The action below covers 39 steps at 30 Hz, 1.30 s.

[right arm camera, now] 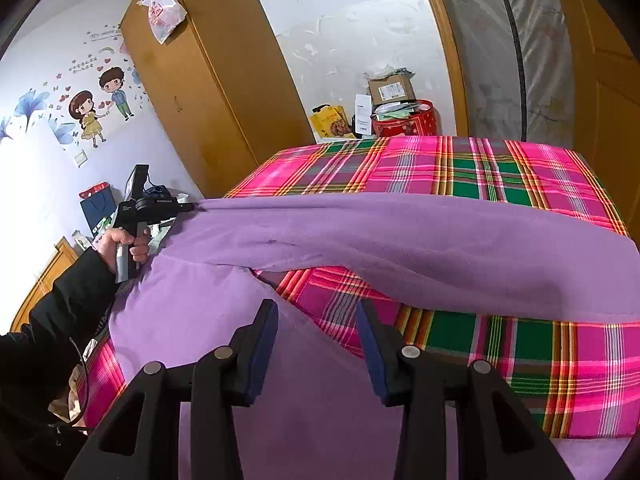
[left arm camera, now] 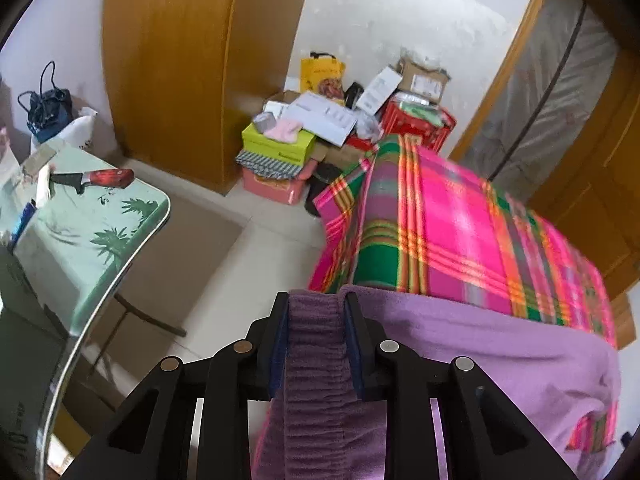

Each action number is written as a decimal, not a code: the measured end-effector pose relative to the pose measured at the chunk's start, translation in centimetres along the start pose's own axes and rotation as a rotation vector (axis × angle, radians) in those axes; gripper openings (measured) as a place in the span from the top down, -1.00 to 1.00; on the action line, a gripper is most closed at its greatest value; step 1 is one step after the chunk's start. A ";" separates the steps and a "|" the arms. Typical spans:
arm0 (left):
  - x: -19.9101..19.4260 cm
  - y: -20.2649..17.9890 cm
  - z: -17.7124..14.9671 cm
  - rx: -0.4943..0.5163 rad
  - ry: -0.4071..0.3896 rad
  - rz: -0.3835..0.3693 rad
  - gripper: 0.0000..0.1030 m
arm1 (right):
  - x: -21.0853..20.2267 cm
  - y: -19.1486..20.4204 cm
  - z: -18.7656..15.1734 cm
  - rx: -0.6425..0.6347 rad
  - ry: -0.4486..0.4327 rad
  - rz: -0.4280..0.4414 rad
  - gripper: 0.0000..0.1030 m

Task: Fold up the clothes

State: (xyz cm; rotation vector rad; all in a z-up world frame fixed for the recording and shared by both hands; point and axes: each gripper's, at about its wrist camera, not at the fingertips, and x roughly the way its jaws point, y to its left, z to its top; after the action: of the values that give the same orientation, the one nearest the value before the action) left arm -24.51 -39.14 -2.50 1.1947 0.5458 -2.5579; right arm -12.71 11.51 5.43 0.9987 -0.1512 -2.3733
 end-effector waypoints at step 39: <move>-6.8 -25.7 -17.2 0.738 0.000 -0.209 0.21 | -0.9 -6.4 -3.8 0.224 0.015 -0.078 0.20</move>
State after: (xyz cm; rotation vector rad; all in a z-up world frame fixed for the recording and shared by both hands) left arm -18.60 -8.05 -1.61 1.3930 -0.3430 -3.0517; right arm -12.49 17.82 1.32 1.1436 -0.3855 -2.4587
